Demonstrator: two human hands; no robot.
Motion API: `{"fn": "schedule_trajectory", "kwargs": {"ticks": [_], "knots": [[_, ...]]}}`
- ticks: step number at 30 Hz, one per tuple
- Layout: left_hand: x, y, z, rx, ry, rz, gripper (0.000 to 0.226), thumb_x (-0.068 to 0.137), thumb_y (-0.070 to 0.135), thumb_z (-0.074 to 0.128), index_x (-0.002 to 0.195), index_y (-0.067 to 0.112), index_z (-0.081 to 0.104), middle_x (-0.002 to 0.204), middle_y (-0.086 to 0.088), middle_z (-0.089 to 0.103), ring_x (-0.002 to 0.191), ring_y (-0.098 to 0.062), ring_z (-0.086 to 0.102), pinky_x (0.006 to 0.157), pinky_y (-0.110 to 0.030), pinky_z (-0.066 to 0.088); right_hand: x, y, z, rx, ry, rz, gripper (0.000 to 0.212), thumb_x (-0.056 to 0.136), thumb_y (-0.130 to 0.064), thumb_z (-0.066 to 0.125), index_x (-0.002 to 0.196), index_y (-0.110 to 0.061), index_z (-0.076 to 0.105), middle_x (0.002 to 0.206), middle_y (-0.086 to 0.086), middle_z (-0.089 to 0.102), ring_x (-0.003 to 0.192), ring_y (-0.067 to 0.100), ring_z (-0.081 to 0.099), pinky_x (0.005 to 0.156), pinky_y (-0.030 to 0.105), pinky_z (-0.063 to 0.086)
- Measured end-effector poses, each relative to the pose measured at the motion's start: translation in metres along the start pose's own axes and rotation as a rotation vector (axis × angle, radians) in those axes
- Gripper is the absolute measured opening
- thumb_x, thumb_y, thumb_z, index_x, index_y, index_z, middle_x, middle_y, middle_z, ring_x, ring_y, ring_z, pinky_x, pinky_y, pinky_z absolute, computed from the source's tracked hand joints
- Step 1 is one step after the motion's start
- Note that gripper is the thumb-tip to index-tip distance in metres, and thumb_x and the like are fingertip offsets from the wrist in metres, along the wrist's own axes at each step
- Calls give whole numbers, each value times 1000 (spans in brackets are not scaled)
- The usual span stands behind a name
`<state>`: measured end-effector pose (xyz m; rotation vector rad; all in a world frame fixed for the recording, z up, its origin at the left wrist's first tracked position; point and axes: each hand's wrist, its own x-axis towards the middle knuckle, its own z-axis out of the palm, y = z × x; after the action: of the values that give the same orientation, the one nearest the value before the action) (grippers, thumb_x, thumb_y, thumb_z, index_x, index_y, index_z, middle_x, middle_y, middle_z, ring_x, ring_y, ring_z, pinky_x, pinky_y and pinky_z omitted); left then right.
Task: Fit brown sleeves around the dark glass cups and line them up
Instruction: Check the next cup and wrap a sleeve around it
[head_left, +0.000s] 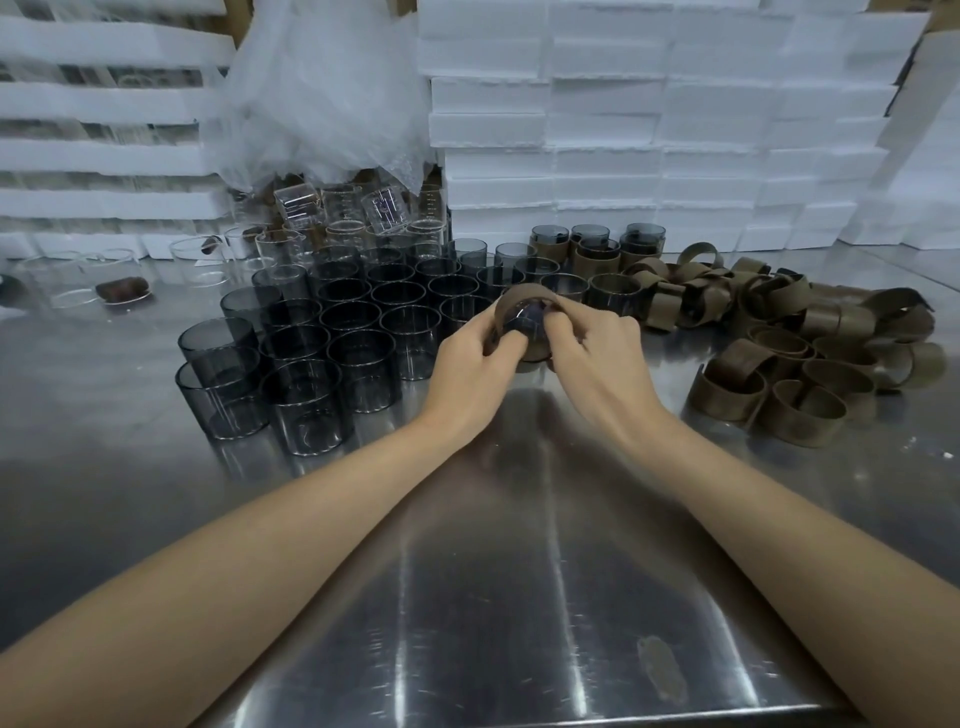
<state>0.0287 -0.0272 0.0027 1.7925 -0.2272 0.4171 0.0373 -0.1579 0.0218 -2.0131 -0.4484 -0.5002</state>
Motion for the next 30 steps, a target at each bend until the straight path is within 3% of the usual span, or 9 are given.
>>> {"fn": "schedule_trajectory", "kwargs": {"ticks": [2,5,7,9,12,17,20,23,30], "knots": [[-1,-1,0,-6,-15,20,25,83,31,49,101,39,64,83,3,66,79,-7,55,71,-14,43,1,0,-1,32,15,40,33,84,-35,38,75,-50,67,61,-1,65,67,19,60,70,37,56],[1,-3,-1,-19,-15,31,32,91,25,57,122,23,63,94,10,68,85,3,58,76,-8,43,3,0,-2,96,21,86,34,80,-31,44,71,-49,71,68,5,70,77,28,66,74,47,58],[3,-4,-2,-14,-4,7,39,95,24,60,133,19,55,103,20,63,94,9,58,82,-5,41,5,0,-2,148,42,140,32,77,-28,46,76,-44,75,70,-1,73,79,22,70,78,46,59],[4,-5,-3,19,5,-6,45,95,26,61,139,21,49,108,25,58,100,14,54,84,0,37,7,2,-2,178,68,185,38,76,-26,48,101,-35,76,76,-6,74,82,15,71,84,42,58],[4,-5,-3,104,7,29,44,96,29,59,139,21,50,96,25,58,86,21,53,76,2,35,7,3,-3,148,71,182,43,82,-19,50,120,-21,69,83,-4,75,83,14,71,84,41,58],[1,-4,-1,188,15,28,48,98,32,55,144,22,46,79,6,56,70,5,51,69,-6,39,5,0,-5,163,70,185,34,83,-23,53,108,-23,76,82,-3,76,88,21,71,80,46,58],[2,-3,0,165,18,15,43,98,28,53,141,21,50,96,-15,67,77,-12,56,82,-25,47,4,-2,-6,191,90,176,30,84,-23,56,104,-24,77,80,-4,76,86,20,71,79,47,58],[1,-2,-1,140,7,14,40,101,29,50,139,18,52,100,-18,68,84,-27,62,86,-39,49,4,-3,-6,199,116,162,22,83,-25,60,93,-28,79,73,-10,74,79,11,70,78,46,58],[0,-3,-4,177,-37,36,35,103,19,44,136,10,54,93,-16,70,69,-7,58,74,-24,48,8,2,-10,173,110,182,17,80,-28,67,72,-38,77,63,-3,72,74,10,67,75,45,60]]}}
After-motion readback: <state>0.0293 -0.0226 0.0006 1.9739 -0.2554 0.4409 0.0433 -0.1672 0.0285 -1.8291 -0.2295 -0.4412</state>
